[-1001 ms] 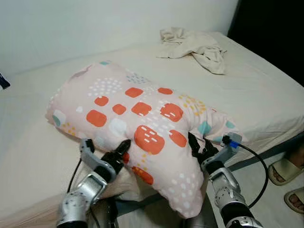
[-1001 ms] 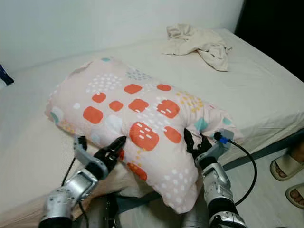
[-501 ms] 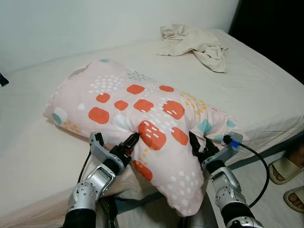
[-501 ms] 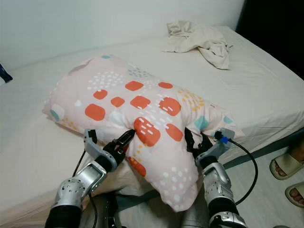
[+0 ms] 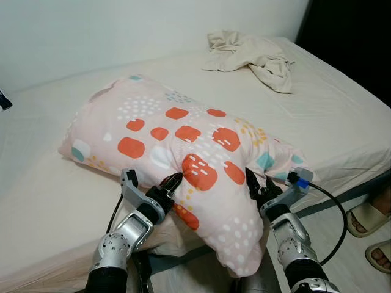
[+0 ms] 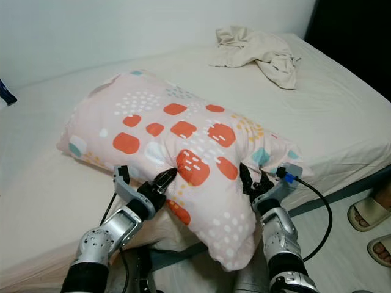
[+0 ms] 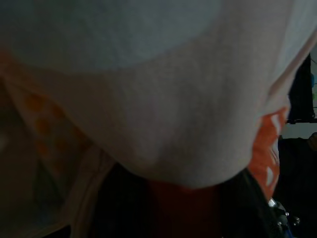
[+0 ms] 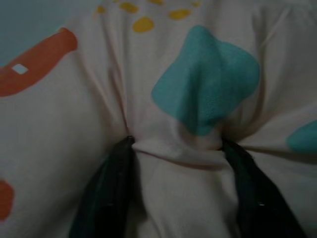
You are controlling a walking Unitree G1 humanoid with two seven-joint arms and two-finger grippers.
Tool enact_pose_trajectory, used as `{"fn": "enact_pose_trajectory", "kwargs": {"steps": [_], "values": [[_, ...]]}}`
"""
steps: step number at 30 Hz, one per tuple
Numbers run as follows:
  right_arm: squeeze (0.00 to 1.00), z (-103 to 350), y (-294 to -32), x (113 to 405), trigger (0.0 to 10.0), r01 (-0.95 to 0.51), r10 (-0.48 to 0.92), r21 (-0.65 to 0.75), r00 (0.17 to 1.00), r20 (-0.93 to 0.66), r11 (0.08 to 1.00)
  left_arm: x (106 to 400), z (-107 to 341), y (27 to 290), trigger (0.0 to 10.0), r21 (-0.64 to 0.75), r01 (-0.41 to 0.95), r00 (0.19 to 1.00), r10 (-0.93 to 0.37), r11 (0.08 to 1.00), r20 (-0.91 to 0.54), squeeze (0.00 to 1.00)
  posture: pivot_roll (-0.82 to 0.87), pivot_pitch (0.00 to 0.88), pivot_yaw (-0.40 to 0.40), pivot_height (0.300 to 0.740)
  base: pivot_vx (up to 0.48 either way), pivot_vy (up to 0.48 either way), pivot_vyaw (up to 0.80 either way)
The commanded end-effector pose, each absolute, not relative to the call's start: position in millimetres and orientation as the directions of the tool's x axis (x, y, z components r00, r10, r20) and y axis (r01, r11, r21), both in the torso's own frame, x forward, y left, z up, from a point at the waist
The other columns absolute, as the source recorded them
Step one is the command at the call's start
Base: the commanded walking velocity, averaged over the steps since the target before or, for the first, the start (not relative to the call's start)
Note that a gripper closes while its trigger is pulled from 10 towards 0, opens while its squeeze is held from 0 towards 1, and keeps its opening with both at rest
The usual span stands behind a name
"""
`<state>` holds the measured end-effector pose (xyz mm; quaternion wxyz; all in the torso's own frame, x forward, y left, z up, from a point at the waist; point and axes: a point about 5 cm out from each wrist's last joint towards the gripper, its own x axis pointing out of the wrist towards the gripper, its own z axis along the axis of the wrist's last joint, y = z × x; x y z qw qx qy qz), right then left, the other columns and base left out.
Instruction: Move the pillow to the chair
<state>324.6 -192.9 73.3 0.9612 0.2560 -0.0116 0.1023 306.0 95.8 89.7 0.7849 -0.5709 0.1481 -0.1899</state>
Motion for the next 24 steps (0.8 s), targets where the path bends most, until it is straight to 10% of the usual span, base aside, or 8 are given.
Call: {"fn": "enact_pose_trajectory", "kwargs": {"steps": [1,24], "values": [[0.0,67,-178,323,0.0,-0.236,0.247,0.51,0.968,0.046,0.827,298,90,55,0.0,-0.986,0.116,0.854,-0.519,0.12,0.037,0.0,-0.03,0.245,0.078,0.57,0.0,0.0,0.0],[0.0,128,-180,344,0.0,-0.328,0.234,0.459,0.939,0.252,0.826,310,144,49,0.0,-0.953,0.303,0.81,-0.529,0.008,0.253,0.0,-0.04,0.206,0.066,0.57,0.0,0.0,0.0]]}}
